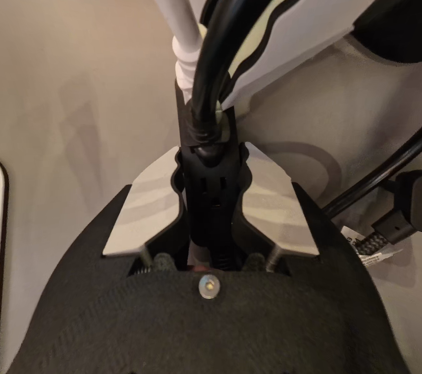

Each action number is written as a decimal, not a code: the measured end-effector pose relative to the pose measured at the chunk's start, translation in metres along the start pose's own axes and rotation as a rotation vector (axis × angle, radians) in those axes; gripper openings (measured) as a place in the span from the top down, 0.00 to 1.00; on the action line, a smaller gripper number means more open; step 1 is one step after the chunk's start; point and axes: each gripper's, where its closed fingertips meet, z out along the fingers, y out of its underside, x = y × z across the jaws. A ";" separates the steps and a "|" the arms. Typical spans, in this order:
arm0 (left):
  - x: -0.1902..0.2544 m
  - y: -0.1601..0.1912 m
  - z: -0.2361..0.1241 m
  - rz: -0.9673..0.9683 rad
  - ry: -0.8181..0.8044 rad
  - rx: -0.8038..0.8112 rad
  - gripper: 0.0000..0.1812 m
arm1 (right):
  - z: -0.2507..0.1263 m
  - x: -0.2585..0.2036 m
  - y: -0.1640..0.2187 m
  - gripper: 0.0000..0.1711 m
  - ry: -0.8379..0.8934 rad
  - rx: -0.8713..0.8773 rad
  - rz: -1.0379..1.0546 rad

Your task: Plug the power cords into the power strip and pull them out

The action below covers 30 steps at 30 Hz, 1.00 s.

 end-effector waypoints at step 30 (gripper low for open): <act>0.006 -0.003 0.003 0.028 0.031 0.017 0.75 | 0.008 -0.005 0.001 0.88 -0.137 -0.047 -0.015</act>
